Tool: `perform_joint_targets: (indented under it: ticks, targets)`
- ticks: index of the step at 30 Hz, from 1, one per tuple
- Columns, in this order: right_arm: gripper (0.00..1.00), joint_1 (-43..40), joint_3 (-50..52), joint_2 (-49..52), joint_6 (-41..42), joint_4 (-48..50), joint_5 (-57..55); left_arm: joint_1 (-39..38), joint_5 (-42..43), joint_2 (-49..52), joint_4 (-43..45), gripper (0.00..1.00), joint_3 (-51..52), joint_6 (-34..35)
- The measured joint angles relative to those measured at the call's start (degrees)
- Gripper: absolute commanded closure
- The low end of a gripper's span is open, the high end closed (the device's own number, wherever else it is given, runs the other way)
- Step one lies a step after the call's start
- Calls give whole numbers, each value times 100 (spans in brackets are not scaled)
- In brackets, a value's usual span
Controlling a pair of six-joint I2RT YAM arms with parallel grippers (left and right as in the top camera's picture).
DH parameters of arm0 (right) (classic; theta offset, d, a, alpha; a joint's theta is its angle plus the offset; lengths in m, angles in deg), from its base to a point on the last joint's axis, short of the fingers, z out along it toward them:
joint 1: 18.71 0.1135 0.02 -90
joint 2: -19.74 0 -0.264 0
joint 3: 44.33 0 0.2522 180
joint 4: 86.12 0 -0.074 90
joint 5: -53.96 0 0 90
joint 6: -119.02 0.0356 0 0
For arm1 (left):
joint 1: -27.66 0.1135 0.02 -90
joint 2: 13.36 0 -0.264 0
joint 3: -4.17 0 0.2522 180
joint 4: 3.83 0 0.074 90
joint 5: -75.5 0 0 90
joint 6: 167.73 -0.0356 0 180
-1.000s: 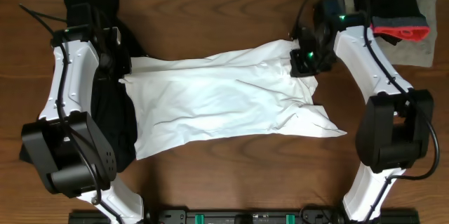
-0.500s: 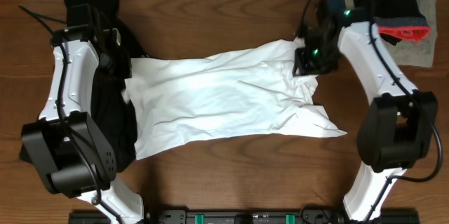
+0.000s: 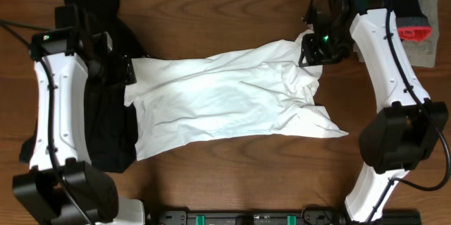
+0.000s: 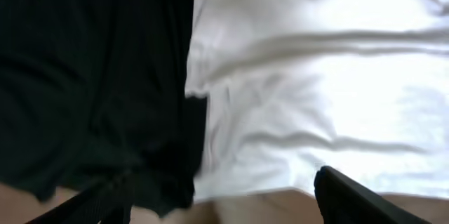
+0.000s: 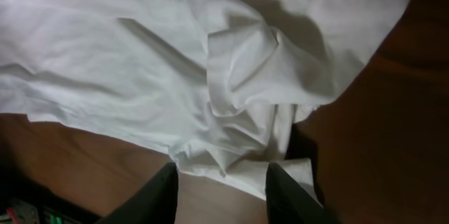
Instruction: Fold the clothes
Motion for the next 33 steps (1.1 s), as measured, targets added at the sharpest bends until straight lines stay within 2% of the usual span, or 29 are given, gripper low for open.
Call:
perform_joint_targets:
  ticks: [3, 8, 15, 21, 25, 28, 33]
  targets:
    - [56, 0, 0, -348, 225, -55, -258, -2, 20, -286, -376, 13, 13, 291]
    - [59, 0, 0, -1156, 697, -225, -651, -136, 22, -1259, -485, 13, 352, 863]
    - [61, 13, 673, -1497, 1231, -254, -964, -739, -114, -2522, -304, 14, 1908, 1987]
    - [61, 57, 1781, -1340, 1478, 417, -1008, -1021, -219, -2949, 695, 15, 3569, 2885]
    - [61, 55, 2256, -1335, 1545, 802, -942, -1054, -243, -2940, 1410, 21, 4299, 3193]
    - [60, 55, 2472, -1335, 1563, 990, -874, -1054, -260, -2857, 1897, 27, 4612, 3320]
    - [60, 59, 2677, -1335, 1572, 1281, -833, -1054, -330, -2553, 2170, 32, 4760, 3405]
